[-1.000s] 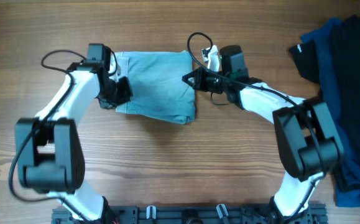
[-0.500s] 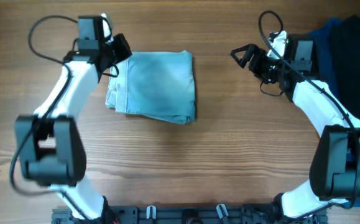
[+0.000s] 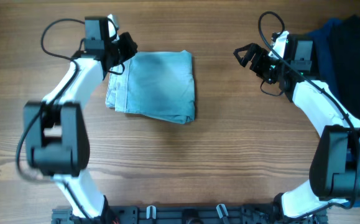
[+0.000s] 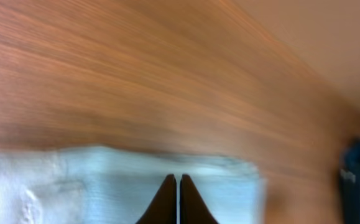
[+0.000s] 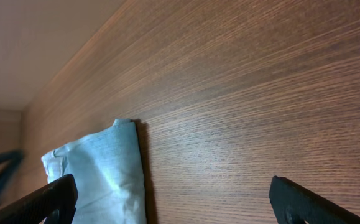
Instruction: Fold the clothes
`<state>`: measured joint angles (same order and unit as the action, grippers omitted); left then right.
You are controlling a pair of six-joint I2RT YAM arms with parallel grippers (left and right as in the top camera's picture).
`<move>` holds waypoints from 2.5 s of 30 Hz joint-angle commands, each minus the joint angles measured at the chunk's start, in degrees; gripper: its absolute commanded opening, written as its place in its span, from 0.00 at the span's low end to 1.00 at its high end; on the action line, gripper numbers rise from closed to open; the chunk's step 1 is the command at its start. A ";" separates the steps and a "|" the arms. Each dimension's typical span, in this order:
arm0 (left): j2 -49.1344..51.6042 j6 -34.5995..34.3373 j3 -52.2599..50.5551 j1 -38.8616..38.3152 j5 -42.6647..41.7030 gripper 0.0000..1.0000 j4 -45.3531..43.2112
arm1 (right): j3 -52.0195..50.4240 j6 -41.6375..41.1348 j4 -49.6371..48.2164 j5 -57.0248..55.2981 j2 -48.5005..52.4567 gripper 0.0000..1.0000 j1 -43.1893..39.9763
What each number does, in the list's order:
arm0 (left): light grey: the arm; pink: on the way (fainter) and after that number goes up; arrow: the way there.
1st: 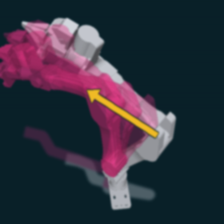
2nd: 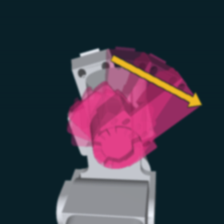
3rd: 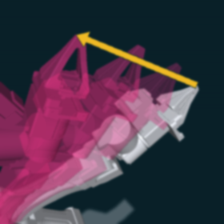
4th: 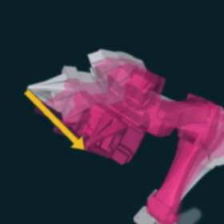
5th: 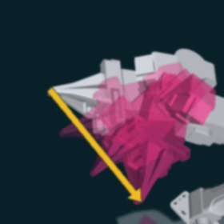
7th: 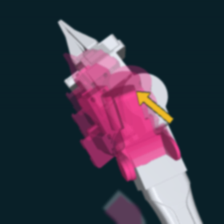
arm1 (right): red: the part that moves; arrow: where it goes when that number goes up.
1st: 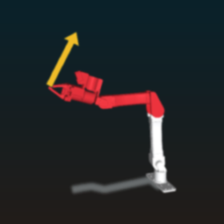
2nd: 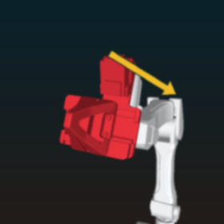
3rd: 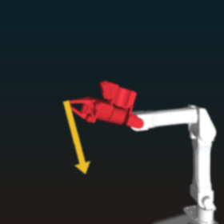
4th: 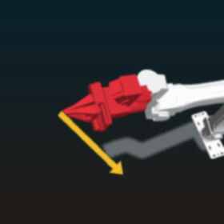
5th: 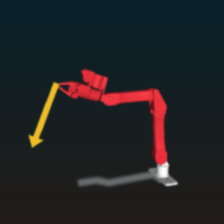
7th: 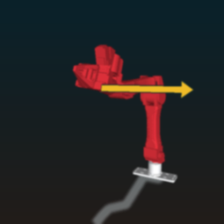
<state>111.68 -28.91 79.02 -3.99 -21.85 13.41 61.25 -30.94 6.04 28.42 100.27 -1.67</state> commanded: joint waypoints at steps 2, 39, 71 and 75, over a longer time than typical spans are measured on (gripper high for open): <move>-7.15 -3.08 1.62 -7.37 -1.81 0.04 14.47 | -0.09 0.72 -0.17 -0.63 -0.26 0.99 0.15; -3.61 2.10 19.23 -1.70 17.29 0.04 50.01 | -0.09 0.72 -0.15 -0.63 -0.26 1.00 0.15; 9.18 -0.46 19.21 -22.82 33.38 0.60 36.83 | -0.09 0.70 -0.15 -0.63 -0.26 0.99 0.15; 12.96 -0.48 19.12 -22.91 34.82 0.61 36.85 | -0.09 0.72 -0.17 -0.63 -0.26 0.99 0.15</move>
<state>121.10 -29.08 98.21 -26.52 9.96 50.13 61.25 -30.92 6.02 28.36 100.27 -1.67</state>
